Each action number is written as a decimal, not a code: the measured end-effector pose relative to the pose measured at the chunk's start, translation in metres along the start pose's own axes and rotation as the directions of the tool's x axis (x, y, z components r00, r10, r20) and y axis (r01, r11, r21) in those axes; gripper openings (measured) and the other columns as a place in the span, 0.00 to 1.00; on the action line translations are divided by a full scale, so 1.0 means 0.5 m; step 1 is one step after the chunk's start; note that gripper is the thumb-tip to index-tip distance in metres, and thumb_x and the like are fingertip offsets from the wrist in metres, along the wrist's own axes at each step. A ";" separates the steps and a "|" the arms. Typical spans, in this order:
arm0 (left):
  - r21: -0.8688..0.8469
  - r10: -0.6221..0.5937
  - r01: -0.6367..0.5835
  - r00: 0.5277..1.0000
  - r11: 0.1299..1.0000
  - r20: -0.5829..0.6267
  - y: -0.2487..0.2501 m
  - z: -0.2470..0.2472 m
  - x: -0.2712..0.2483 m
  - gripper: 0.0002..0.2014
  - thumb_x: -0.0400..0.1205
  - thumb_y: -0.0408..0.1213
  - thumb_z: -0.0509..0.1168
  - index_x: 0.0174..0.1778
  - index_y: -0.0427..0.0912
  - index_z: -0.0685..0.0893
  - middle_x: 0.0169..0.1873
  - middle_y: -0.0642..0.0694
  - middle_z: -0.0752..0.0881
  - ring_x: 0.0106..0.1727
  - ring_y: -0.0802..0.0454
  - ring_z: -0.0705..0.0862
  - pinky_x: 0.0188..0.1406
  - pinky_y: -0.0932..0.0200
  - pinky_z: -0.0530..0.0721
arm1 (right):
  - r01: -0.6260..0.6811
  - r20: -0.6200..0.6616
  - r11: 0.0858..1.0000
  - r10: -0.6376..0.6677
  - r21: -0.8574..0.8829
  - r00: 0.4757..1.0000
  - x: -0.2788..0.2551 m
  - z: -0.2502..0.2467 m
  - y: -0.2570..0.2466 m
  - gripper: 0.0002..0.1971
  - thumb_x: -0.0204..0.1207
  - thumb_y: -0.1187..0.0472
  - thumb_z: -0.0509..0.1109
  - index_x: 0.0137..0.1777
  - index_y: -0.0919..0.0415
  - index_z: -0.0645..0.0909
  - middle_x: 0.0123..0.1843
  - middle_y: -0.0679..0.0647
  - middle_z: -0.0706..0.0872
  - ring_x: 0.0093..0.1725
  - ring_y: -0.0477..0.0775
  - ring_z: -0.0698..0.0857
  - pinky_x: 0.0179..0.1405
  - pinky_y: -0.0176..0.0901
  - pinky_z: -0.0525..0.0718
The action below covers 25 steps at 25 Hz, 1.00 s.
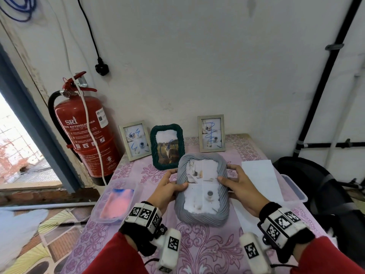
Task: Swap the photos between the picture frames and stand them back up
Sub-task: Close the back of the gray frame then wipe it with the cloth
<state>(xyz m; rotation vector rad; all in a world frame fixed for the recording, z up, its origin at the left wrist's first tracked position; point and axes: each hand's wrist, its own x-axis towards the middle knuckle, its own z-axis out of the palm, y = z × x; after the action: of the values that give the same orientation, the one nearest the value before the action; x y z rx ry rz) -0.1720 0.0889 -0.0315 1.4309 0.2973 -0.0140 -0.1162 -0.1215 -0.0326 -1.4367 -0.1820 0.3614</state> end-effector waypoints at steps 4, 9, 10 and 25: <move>-0.048 0.048 -0.046 0.998 0.998 0.045 0.022 0.015 0.005 0.26 0.74 0.17 0.64 0.65 0.46 0.73 0.50 0.30 0.83 0.47 0.40 0.83 0.50 0.47 0.81 | 0.014 0.009 0.997 -0.014 0.078 1.000 0.000 -0.014 -0.029 0.18 0.78 0.67 0.68 0.65 0.51 0.71 0.51 0.63 0.88 0.44 0.56 0.86 0.41 0.47 0.86; -0.089 0.099 -0.089 0.989 0.992 0.113 0.047 0.045 0.020 0.29 0.73 0.16 0.64 0.67 0.45 0.72 0.51 0.29 0.84 0.50 0.38 0.83 0.56 0.42 0.78 | 0.037 0.006 0.955 -0.041 0.293 0.999 0.011 -0.044 -0.071 0.08 0.83 0.62 0.60 0.59 0.52 0.75 0.43 0.53 0.87 0.38 0.50 0.84 0.39 0.47 0.80; -0.100 0.111 -0.098 0.985 0.990 0.130 0.053 0.053 0.026 0.29 0.73 0.16 0.64 0.67 0.45 0.72 0.51 0.30 0.85 0.50 0.38 0.83 0.57 0.41 0.78 | 0.056 -0.002 0.950 -0.058 0.306 0.998 0.014 -0.052 -0.082 0.07 0.84 0.60 0.58 0.56 0.51 0.76 0.41 0.51 0.87 0.37 0.49 0.84 0.38 0.46 0.80; 0.100 0.286 -0.313 0.934 0.945 0.215 0.197 0.207 0.268 0.31 0.80 0.25 0.64 0.74 0.60 0.67 0.47 0.41 0.81 0.48 0.46 0.84 0.41 0.53 0.89 | 0.236 -0.102 0.964 -0.224 0.125 0.969 0.212 -0.205 -0.285 0.07 0.86 0.58 0.54 0.50 0.47 0.73 0.37 0.50 0.80 0.33 0.48 0.78 0.33 0.43 0.76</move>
<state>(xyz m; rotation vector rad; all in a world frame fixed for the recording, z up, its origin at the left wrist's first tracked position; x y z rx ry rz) -0.0044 0.0247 0.0475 1.5822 -0.0908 0.0750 0.0362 -0.1932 0.0847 -1.2775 -0.2461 0.1178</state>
